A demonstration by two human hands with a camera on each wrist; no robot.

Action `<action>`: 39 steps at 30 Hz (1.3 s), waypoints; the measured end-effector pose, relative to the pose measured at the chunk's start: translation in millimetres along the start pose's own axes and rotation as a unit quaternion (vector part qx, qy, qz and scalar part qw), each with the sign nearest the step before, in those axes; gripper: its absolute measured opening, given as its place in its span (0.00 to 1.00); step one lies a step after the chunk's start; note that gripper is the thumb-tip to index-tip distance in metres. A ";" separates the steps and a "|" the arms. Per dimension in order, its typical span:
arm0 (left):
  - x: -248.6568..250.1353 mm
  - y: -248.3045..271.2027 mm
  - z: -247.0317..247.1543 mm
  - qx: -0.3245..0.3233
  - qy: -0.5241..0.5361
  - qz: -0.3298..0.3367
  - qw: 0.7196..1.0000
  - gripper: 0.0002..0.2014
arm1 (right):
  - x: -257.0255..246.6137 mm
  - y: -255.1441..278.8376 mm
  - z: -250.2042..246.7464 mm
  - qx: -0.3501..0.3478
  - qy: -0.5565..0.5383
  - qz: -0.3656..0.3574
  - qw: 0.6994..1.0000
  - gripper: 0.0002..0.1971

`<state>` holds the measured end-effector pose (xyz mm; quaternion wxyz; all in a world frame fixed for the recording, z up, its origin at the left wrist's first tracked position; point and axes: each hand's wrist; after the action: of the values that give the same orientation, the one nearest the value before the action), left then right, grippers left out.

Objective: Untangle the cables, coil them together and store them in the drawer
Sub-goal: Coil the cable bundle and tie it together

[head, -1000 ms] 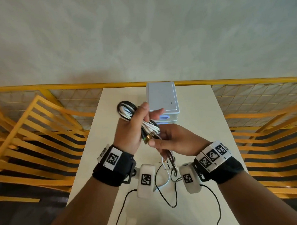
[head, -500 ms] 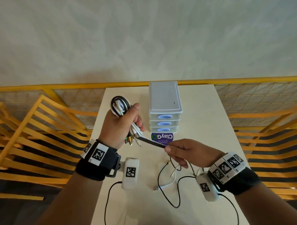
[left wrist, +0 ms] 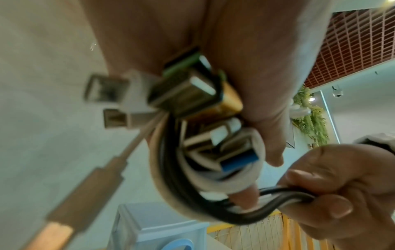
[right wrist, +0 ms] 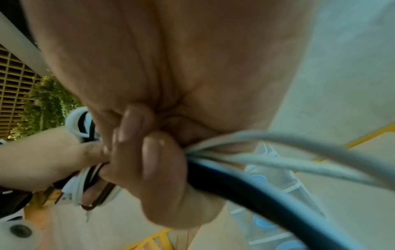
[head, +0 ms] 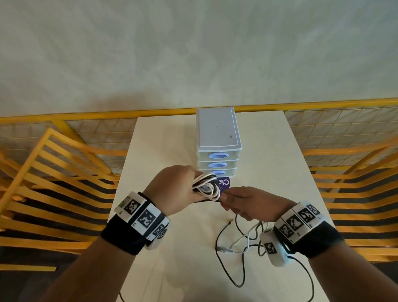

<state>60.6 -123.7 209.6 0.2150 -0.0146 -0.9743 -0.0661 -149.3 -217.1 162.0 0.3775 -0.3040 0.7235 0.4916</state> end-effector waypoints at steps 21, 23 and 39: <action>11.3 -6.9 18.0 -0.076 -0.231 0.059 0.968 0.15 | -45.8 6.4 -6.9 -0.079 0.081 0.025 0.993 0.30; 10.8 -7.7 20.0 -0.038 -0.267 0.074 0.960 0.11 | -45.3 2.7 -8.3 -0.087 0.092 0.039 0.991 0.33; 30.9 -15.6 34.0 -0.192 -0.266 0.005 0.945 0.15 | -50.3 -19.0 18.5 -0.040 0.323 0.118 0.938 0.09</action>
<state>17.6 -134.6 190.2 -0.0584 -0.0777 -0.9646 -0.2450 -102.7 -202.5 191.1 0.0503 -0.3740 0.8168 0.4365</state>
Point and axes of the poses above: each hand's wrist, its own y-axis away from the middle knuckle, its own z-axis out of the palm, x = y × z, and after that the axes turned 6 degrees about -x, right-handed
